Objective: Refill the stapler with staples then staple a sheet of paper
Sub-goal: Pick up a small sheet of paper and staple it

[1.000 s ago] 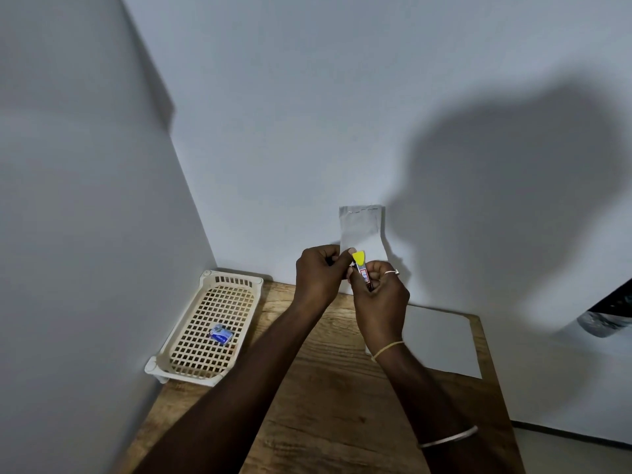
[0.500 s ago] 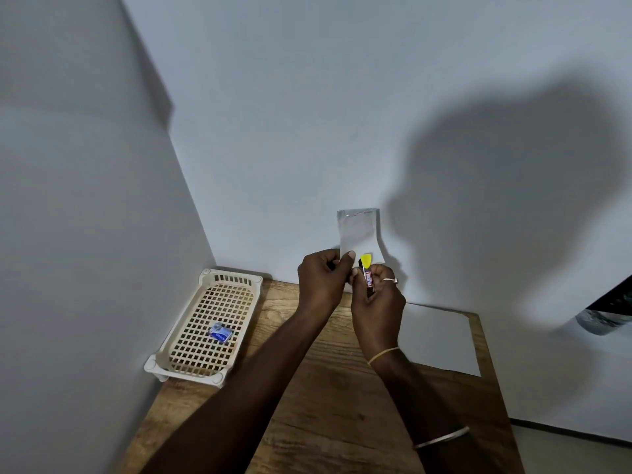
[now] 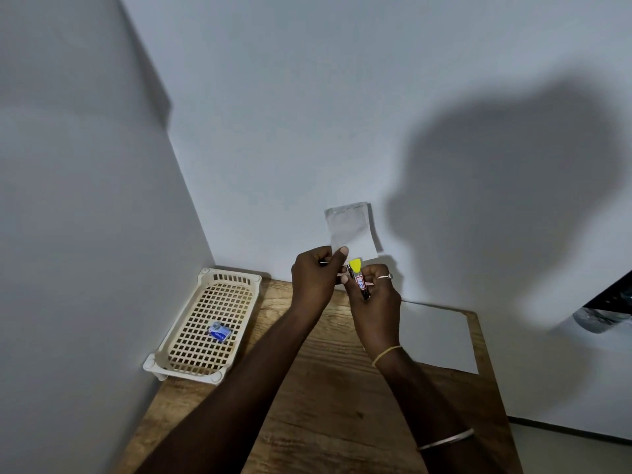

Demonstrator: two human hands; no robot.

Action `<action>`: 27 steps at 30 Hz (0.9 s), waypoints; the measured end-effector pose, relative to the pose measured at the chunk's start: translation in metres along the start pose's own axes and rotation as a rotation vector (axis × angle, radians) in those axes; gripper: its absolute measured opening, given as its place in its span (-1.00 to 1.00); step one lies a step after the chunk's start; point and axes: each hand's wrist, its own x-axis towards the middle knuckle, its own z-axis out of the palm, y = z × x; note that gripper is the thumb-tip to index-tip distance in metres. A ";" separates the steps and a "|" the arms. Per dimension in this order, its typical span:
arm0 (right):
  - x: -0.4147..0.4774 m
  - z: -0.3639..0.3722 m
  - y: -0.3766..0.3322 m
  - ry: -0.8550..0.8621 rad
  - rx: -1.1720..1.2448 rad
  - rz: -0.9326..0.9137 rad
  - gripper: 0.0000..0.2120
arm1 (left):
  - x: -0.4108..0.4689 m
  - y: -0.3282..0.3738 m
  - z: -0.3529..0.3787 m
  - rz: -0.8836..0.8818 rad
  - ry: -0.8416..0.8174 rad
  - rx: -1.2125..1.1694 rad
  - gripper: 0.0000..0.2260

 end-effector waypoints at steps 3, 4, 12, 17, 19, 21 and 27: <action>-0.001 0.001 0.006 -0.009 0.016 0.067 -0.76 | 0.004 0.000 -0.002 -0.036 0.000 -0.071 -0.54; -0.002 0.001 0.008 -0.005 0.026 0.096 -0.77 | 0.005 0.000 -0.003 -0.040 0.005 -0.066 -0.56; 0.004 -0.004 0.009 0.037 0.458 0.422 -0.82 | 0.003 -0.011 -0.009 -0.064 -0.013 -0.049 -0.54; 0.014 -0.011 -0.002 0.072 0.643 0.551 -0.73 | 0.001 -0.014 -0.011 -0.078 -0.056 -0.047 -0.62; 0.014 -0.012 -0.003 0.049 0.694 0.588 -0.78 | 0.000 -0.013 -0.012 -0.095 -0.086 -0.047 -0.59; 0.014 -0.013 -0.003 0.029 0.724 0.609 -0.84 | -0.001 -0.013 -0.014 -0.105 -0.134 -0.072 -0.57; 0.014 -0.011 0.001 0.040 0.765 0.669 -0.87 | -0.007 -0.018 -0.016 -0.188 -0.163 -0.268 -0.81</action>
